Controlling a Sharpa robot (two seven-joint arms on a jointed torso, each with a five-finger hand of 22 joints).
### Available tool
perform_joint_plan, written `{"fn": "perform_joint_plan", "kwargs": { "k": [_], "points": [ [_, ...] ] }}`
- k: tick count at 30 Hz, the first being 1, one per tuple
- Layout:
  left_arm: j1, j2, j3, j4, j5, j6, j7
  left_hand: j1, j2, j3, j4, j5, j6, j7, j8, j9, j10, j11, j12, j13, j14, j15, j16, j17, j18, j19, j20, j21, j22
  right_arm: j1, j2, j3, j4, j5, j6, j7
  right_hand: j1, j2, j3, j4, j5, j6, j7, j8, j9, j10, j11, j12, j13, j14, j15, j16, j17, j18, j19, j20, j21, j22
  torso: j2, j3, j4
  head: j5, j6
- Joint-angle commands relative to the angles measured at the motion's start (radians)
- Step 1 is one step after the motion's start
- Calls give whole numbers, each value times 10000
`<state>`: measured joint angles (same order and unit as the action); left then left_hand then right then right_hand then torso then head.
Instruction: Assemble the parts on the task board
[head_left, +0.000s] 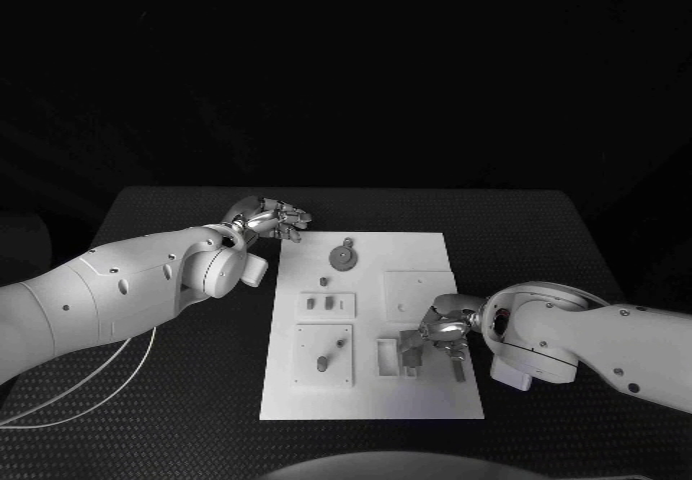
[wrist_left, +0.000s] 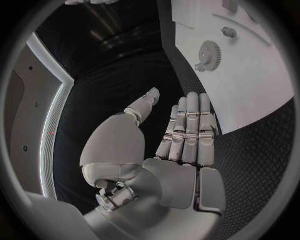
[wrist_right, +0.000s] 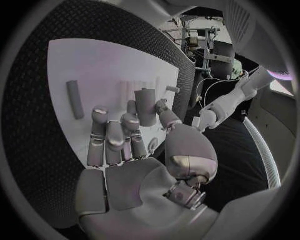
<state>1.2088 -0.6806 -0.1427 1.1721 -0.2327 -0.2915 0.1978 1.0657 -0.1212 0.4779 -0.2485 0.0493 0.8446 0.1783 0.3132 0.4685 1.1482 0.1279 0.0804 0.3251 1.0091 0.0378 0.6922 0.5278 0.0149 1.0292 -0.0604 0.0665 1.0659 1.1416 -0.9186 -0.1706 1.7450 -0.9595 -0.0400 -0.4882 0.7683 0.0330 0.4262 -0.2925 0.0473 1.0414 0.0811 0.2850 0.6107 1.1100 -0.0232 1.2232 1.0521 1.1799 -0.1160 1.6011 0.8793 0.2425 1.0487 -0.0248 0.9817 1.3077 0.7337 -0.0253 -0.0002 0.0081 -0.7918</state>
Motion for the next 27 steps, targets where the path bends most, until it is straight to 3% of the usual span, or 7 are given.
{"fn": "perform_joint_plan", "kwargs": {
  "k": [1, 6, 11, 15, 27],
  "points": [
    [9, 40, 5, 34, 45, 61, 43, -97, 2, -4, 64, 11, -60, 37, -11, -17, -66, -16, -54, 15, 76, 18, -67, 18, -24, -37, 15, 47, 11, 2, 176, -3, -3, 578, 10, -17, 371, 273, -83, -4, 32, 69, 27, -8, 75, 68, -22, -37, 15, 97, -62, -33, 0, 193, -18, -4, 30, 160, 2, -14, -2, 3, -24],
    [13, 58, 5, 32, 45, 28, 14, -103, 0, -5, 69, 11, -60, 37, -11, -17, -68, -15, -56, 17, 77, 18, -69, 21, -24, -36, 15, 47, 11, 3, 458, -6, -188, 548, 62, -11, 363, 278, -94, -4, 32, 71, 27, -11, 72, 68, -22, -38, 16, 90, -62, -34, -9, 193, -19, -2, 28, 158, 7, 0, 24, 20, -2],
    [14, 67, 5, 61, 45, 49, 0, -106, -5, -6, 72, 12, -59, 38, -10, -17, -70, -14, -57, 19, 78, 17, -70, 23, -23, -36, 14, 47, 12, 1, 604, -35, -257, 508, 78, -37, 354, 323, -106, -2, 33, 69, 29, -23, 62, 63, -21, -44, 18, 66, -62, -40, -39, 193, -26, 2, 19, 154, 4, -16, 24, 115, -30],
    [14, 86, 5, 48, 45, 59, 0, -110, -7, -6, 76, 11, -58, 40, -10, -17, -71, -14, -58, 21, 79, 17, -72, 26, -23, -35, 13, 48, 12, 1, 667, -83, -271, 491, 139, -46, 355, 389, -113, -8, 32, 72, 29, -31, 54, 59, -20, -48, 22, 57, -63, -45, -46, 193, -28, 5, 13, 150, 9, -2, 10, 246, -55],
    [15, 75, 5, 61, 45, 58, -4, -110, -10, -3, 82, 12, -54, 45, -8, -16, -76, -13, -61, 26, 85, 14, -74, 33, -20, -30, 10, 50, 14, -6, 746, -253, -408, 298, 169, -74, 285, 427, -175, 2, 32, 100, 26, -37, 43, 59, -24, -46, 35, 79, -65, -47, -9, 193, -20, 13, 10, 146, 6, 6, 7, 367, -108]
  ]
}}
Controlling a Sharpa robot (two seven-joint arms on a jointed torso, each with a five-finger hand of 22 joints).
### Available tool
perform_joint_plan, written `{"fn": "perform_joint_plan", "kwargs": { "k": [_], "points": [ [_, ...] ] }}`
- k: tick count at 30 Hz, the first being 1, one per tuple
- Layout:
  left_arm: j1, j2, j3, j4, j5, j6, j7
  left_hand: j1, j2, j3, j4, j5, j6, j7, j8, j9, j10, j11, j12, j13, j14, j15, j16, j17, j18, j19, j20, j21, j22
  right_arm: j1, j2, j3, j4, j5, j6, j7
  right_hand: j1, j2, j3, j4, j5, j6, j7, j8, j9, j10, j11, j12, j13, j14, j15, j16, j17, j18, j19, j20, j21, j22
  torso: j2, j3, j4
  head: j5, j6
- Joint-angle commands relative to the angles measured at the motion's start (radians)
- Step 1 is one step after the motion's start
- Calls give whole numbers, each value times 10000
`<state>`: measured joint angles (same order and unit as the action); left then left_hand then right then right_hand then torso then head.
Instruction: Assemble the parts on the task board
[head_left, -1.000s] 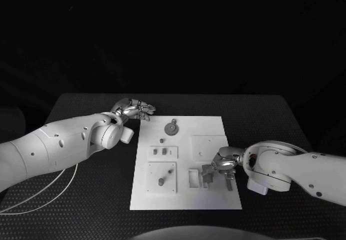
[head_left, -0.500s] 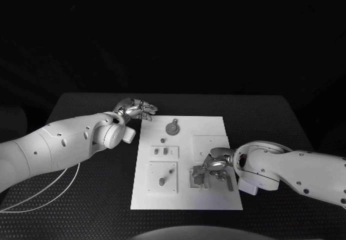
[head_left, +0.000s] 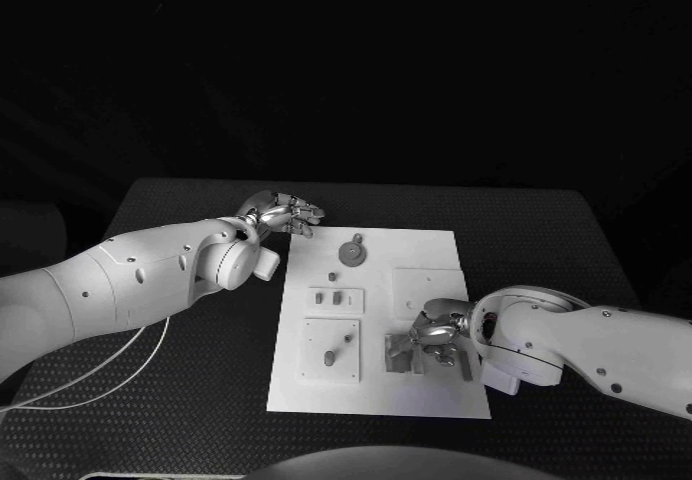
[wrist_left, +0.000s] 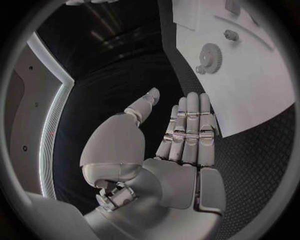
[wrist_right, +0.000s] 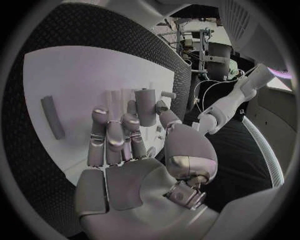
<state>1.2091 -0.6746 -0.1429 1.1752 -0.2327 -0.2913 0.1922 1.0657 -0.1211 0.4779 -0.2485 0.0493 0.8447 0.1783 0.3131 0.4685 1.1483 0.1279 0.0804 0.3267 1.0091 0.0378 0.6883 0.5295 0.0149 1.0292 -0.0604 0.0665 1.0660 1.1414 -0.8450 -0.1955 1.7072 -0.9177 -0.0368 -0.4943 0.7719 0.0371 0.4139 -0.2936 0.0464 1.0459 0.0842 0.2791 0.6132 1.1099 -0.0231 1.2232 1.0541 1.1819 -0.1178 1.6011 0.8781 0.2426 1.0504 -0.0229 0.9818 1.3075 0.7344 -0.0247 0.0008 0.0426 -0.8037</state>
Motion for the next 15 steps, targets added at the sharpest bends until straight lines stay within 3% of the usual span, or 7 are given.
{"fn": "perform_joint_plan", "kwargs": {
  "k": [1, 15],
  "points": [
    [13, 12, 6, 30, 44, 56, 52, -110, -11, -3, 82, 12, -55, 46, -7, -16, -77, -12, -61, 10, 86, 14, -35, 16, -19, -30, 10, 50, 14, -4, 15, -7, -42, -146, 132, -14, 237, 387, -59, 14, 41, 55, -5, 20, 17, 58, -24, -47, 16, 53, -47, -47, -6, 192, -37, -4, 9, 148, 0, 4, -3, 20, 13],
    [13, 13, 6, 31, 44, 52, 47, -113, -20, -1, 88, 12, -61, 60, -11, -18, -82, -11, -64, 17, 91, 12, -39, 24, -18, -26, 9, 51, 15, -24, 105, -32, -132, -276, 110, -18, 106, 299, -149, 27, 40, 50, 1, -12, -9, 42, -19, -60, 28, 17, -49, -61, -51, 192, -39, 6, -9, 139, -2, -2, -5, 39, -13]
  ]
}}
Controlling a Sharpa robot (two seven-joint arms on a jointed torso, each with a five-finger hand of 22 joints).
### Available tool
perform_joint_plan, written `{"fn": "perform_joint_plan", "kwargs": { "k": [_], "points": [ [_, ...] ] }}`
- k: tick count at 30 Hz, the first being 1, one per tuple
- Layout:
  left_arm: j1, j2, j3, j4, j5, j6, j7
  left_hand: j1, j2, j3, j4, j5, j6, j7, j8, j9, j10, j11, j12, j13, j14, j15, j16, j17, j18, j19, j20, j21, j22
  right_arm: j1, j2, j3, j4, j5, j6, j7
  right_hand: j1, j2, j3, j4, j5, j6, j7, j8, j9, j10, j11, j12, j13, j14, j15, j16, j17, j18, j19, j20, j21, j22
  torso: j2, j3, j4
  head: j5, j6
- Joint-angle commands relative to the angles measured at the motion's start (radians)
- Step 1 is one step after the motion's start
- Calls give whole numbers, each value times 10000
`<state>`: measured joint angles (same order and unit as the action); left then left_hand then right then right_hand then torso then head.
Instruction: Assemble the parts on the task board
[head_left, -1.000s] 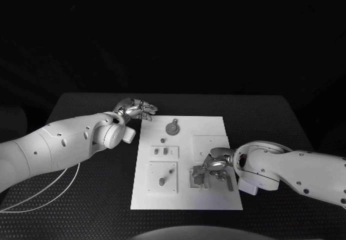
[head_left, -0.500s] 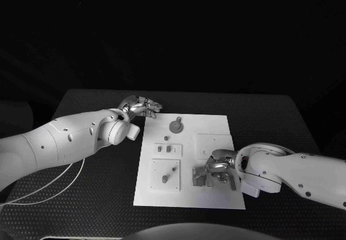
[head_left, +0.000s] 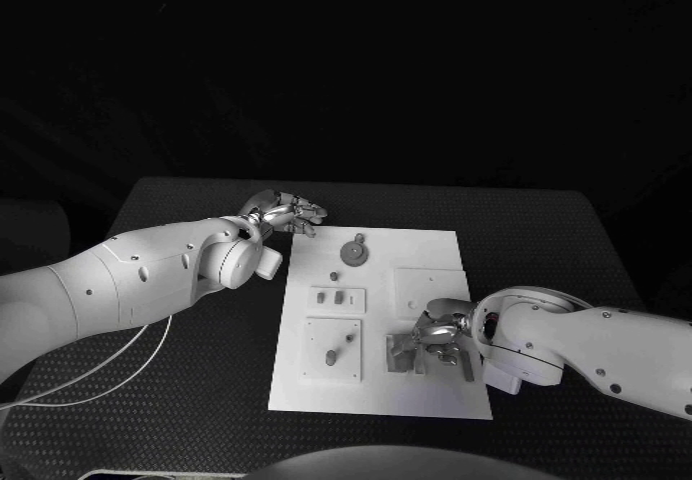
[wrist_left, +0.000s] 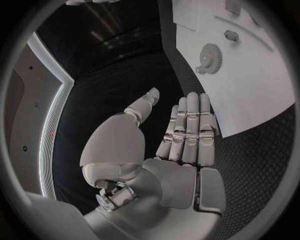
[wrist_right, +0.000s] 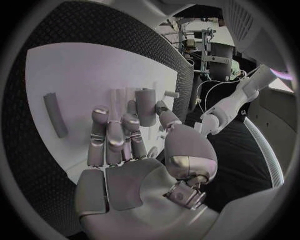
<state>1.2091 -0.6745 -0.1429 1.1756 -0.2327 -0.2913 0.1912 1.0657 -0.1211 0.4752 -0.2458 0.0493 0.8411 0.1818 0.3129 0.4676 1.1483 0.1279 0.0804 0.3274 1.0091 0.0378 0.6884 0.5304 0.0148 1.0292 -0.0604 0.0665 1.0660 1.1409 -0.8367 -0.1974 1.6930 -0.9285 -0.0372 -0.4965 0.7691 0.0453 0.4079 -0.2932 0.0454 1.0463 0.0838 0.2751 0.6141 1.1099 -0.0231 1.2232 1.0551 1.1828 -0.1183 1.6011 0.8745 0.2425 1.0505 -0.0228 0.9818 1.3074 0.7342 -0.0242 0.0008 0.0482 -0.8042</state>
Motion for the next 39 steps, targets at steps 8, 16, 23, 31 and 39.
{"fn": "perform_joint_plan", "kwargs": {
  "k": [8, 16, 23, 31, 39],
  "points": [
    [12, -10, 6, 35, 44, 45, 43, -117, -20, 27, 68, 12, -29, 31, -12, -10, -86, -9, -65, 13, 93, 11, -42, 19, -17, -24, 9, 52, 16, -60, 81, -70, -53, -184, 359, -11, -153, -18, -160, 57, 51, 26, 18, -27, -62, 0, -8, -101, 26, -100, -41, -94, -159, 193, -41, 13, -63, 111, 0, -10, 2, -12, -46],
    [12, -28, 6, 52, 13, 63, 7, -109, -18, 34, 69, 12, -30, 34, -12, -10, -83, -11, -64, 19, 97, 9, -44, 25, -15, -21, 6, 54, 18, -98, 87, -91, -60, -217, 362, -13, -539, -361, -108, 190, 52, 27, 27, -71, -102, -28, 1, -139, 36, -161, -35, -130, -209, 193, -25, 19, -126, 82, -3, -10, -2, -5, -87],
    [12, -27, 6, 48, 13, 57, 9, -111, -25, 33, 71, 11, -31, 36, -13, -11, -83, -11, -64, 23, 105, 7, -43, 30, -14, -16, 5, 56, 20, -98, 111, -91, -100, -227, 361, -12, -1102, -1172, 317, 743, 56, -6, 33, -133, -141, -70, 5, -177, 62, -239, -43, -161, -276, 193, 6, -33, -204, 61, -4, -9, -5, -14, -84],
    [12, -35, 6, 63, -23, 90, -33, -99, -28, 39, 71, 12, -37, 40, -15, -12, -82, -13, -63, 34, 130, -2, -36, 46, -7, 5, -3, 66, 26, -98, 118, -92, -165, -316, 492, -26, -1115, -1668, 742, 983, 53, -65, 58, -162, -137, -119, 28, -182, 101, -309, -29, -164, -308, 193, 8, -52, -207, 101, -3, -11, -8, -11, -86],
    [12, -48, 6, 62, -26, 80, -30, -96, -36, 39, 70, 12, -40, 42, -17, -13, -85, -12, -64, 38, 141, -7, -35, 54, -6, 15, -6, 69, 29, -100, 103, -92, -179, -430, 372, -20, -985, -1742, 840, 910, 53, -68, 62, -156, -123, -121, 33, -176, 113, -299, -22, -162, -274, 193, 13, -51, -192, 121, -3, -11, -6, -8, -99]
  ]
}}
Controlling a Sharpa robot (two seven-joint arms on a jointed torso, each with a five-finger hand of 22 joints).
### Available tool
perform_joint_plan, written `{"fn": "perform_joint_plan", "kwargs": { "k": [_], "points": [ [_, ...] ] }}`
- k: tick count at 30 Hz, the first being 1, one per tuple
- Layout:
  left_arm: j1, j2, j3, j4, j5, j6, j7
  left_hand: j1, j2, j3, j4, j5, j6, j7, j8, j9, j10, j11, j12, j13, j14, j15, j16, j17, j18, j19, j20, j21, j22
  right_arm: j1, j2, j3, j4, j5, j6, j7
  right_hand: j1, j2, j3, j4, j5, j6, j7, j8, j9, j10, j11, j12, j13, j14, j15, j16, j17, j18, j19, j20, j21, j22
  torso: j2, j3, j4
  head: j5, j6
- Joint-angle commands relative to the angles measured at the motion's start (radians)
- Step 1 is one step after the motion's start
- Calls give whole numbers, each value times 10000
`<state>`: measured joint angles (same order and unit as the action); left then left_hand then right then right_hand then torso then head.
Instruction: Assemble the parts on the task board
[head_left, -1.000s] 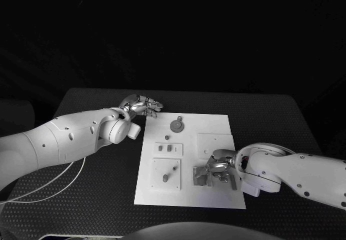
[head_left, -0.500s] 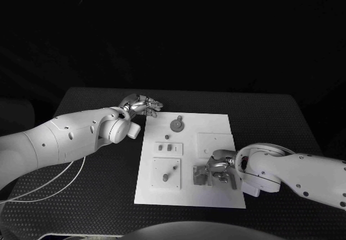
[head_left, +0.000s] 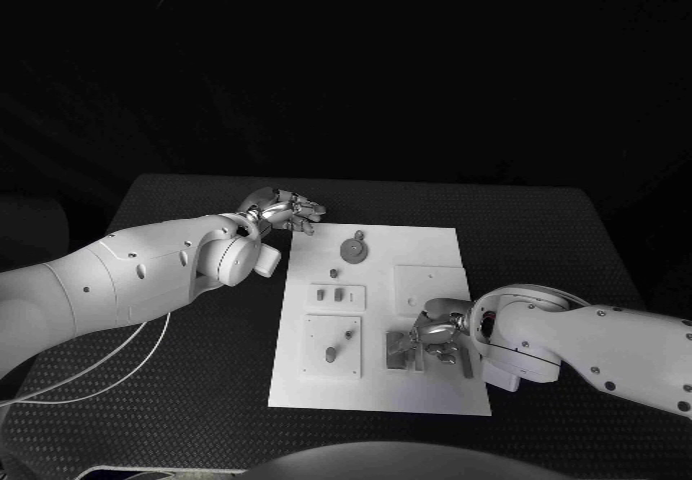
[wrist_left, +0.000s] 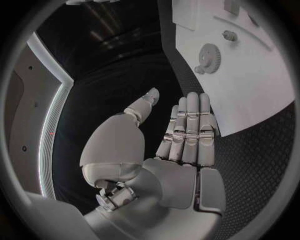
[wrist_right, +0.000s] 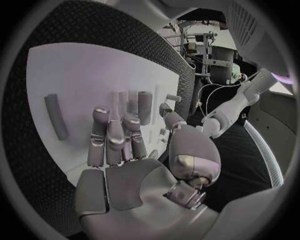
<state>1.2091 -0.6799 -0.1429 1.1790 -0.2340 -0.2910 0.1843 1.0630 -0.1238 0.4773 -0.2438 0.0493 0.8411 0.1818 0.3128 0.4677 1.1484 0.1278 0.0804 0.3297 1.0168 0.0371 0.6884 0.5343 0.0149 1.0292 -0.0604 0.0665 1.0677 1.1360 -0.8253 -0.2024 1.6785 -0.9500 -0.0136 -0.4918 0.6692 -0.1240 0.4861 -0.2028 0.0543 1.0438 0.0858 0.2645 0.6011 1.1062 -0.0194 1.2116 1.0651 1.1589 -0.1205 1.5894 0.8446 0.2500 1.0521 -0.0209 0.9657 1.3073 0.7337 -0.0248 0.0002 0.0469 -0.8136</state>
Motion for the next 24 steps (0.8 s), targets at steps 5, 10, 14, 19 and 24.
{"fn": "perform_joint_plan", "kwargs": {
  "k": [5, 10, 14, 19, 24],
  "points": [
    [12, 11, 6, 15, -13, 77, 43, -69, -9, 18, 51, 12, -40, 42, -16, -14, -87, -11, -65, 18, 67, -1, -35, 18, -6, 18, -6, 71, 13, -49, -71, -40, 36, -320, -192, -2, 45, -24, 77, -19, -37, -30, 40, -39, 16, -75, -6, -52, 17, -38, 2, -41, 56, 118, 5, -68, -24, 128, 3, 1, 4, -13, 17],
    [11, 4, 6, -7, -13, 60, 56, -70, -10, 18, 53, 12, -40, 43, -15, -14, -88, -10, -66, 19, 68, -2, -35, 20, -6, 20, -6, 71, 14, -11, -364, -33, 254, -321, -364, 160, 85, -84, 79, -78, -37, -18, 37, -28, 27, -56, -9, -42, 21, -9, 2, -36, 81, 118, 20, -66, -12, 135, -5, 5, 3, -33, 53],
    [11, -7, 6, -26, -13, 37, 73, -72, -11, 17, 55, 11, -39, 43, -15, -14, -89, -10, -66, 21, 69, -2, -37, 22, -7, 21, -6, 71, 14, 295, -783, -16, 456, -482, -328, 183, 110, -111, 92, -102, -36, -12, 34, -22, 33, -41, -12, -37, 21, 19, 0, -35, 108, 118, 35, -67, -6, 136, -1, 5, -11, -73, 153],
    [9, -22, 5, 31, -13, 92, 83, -78, -8, 17, 61, 11, -37, 43, -14, -14, -84, -11, -63, 26, 72, -3, -38, 26, -7, 24, -7, 72, 16, 645, -1463, -10, 482, -514, -114, 70, 277, 133, 121, -289, -36, 23, 21, 15, 70, 23, -23, -28, 12, 80, -7, -40, 125, 118, 74, -74, 10, 140, -5, -3, -13, -217, 255],
    [8, -67, 5, 24, -23, 95, 109, -90, 0, 15, 77, 12, -16, 34, -1, -9, -34, -33, -36, 53, 76, -5, -48, 39, -9, 27, -9, 70, 20, 663, -1991, -15, 566, -758, 174, 14, 529, 472, 20, -798, -36, -26, 37, 7, 94, 37, -7, -81, -24, 7, 0, -85, -18, 118, 60, -56, -4, 140, -8, 7, -43, -385, 358]
  ]
}}
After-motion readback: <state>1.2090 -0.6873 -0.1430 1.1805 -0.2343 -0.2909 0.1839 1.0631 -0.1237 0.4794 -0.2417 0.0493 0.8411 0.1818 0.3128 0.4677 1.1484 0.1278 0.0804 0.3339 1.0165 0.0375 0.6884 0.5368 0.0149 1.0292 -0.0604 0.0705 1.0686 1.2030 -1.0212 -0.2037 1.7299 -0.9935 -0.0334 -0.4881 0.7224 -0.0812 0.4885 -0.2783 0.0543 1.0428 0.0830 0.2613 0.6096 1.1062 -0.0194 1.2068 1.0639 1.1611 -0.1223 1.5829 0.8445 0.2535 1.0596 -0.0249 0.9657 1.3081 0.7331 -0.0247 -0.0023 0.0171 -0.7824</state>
